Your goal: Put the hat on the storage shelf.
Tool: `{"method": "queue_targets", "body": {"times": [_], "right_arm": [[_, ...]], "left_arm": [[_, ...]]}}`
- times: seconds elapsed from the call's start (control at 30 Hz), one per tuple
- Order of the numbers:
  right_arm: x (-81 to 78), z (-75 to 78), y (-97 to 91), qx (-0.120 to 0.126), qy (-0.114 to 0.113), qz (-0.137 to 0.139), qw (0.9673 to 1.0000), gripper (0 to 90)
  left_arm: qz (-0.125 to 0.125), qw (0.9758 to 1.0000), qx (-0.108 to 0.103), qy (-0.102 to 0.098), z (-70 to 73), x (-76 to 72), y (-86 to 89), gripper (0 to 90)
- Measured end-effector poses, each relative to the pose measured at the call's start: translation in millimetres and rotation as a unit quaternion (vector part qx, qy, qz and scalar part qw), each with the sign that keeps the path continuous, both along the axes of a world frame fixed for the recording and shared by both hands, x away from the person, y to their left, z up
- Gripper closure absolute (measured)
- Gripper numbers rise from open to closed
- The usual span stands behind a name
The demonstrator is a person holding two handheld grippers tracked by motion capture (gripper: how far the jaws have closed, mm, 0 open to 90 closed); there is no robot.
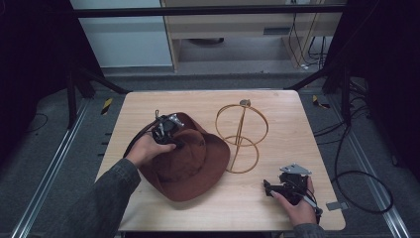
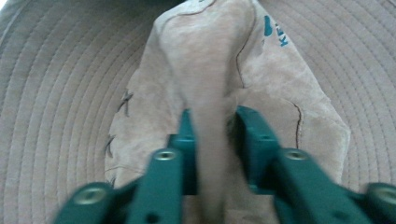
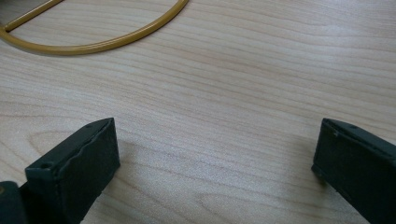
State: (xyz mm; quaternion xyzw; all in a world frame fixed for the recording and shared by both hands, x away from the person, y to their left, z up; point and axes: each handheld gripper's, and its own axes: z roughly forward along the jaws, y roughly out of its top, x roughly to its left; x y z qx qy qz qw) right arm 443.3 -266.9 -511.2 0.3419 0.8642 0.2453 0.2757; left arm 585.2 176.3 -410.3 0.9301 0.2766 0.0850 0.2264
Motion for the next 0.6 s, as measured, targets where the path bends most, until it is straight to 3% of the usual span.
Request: {"method": "queue_targets", "body": {"times": [0.03,0.1,0.2,0.37,0.6], "right_arm": [[-0.2,-0.1,0.2,0.001,0.001,-0.001,1.0000,0.5],[0.0,0.0,0.0,0.000,0.000,0.000,1.0000,0.5],[0.0,0.0,0.0,0.000,0.000,0.000,1.0000,0.5],[0.0,0.0,0.0,0.000,0.000,0.000,1.0000,0.5],[-0.2,-0.1,0.1,0.001,0.001,-0.001,1.0000,0.5]], "left_arm": [[0.010,0.9999,-0.008,-0.005,0.3,0.4,3.8,83.1],[0.017,0.9996,-0.022,-0.006,-0.9,0.5,7.5,88.0],[0.019,0.9995,-0.026,-0.006,-1.4,-0.7,9.8,88.6],[0.018,0.9994,-0.026,-0.015,11.0,-7.1,15.6,88.7],[0.022,0.9979,-0.037,-0.049,43.6,-19.6,32.2,88.5]]}}
